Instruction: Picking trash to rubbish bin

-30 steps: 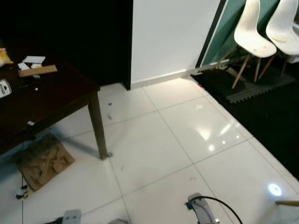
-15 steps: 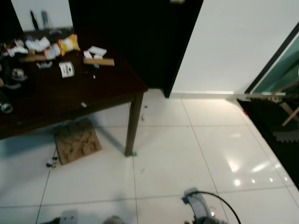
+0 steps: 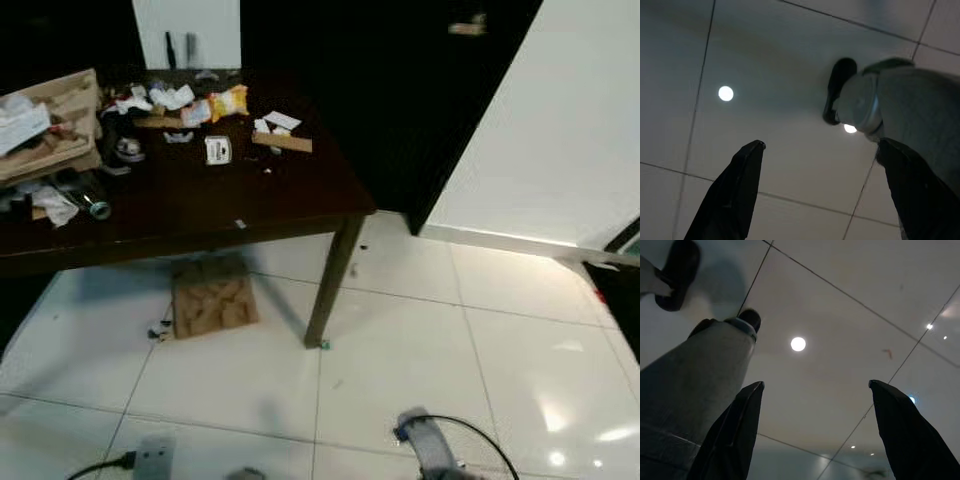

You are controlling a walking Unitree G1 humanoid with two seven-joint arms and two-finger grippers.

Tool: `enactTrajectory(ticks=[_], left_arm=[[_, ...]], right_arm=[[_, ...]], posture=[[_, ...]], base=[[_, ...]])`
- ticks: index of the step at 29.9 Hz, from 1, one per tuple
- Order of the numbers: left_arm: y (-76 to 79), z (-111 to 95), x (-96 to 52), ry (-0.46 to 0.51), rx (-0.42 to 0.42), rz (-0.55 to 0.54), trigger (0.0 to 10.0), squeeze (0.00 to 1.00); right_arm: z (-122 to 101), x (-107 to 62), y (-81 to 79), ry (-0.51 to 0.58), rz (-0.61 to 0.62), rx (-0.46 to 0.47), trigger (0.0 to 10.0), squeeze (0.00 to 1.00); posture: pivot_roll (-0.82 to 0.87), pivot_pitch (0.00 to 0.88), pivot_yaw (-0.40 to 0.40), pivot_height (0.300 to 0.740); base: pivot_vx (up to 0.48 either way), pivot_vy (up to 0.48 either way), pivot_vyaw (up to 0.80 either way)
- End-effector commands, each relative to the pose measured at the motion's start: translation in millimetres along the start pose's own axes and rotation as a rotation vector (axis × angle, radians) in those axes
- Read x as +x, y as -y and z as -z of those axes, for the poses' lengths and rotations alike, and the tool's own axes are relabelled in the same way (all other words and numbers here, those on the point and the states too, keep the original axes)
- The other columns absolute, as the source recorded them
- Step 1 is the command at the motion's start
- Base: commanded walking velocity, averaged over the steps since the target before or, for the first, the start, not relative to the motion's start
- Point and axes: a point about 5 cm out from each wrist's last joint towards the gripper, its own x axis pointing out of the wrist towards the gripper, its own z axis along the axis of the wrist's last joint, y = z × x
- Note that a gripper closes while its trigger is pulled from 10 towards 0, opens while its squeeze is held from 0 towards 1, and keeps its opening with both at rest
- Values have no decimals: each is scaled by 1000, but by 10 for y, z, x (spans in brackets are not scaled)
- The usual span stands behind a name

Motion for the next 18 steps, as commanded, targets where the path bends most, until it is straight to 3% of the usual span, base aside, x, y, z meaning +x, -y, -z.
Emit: enactTrajectory(ticks=[1,18], left_arm=[[138,132,-8,-53,5,46,10000,0],[143,147,-11,-57,-4,43,10000,0]], right_arm=[[5,-1,9,-5,5,-11,10000,0],[-36,1,18,0,10,-36,10000,0]], posture=[[223,92,-105,740],[223,92,-103,740]], base=[[0,0,600],[0,0,601]])
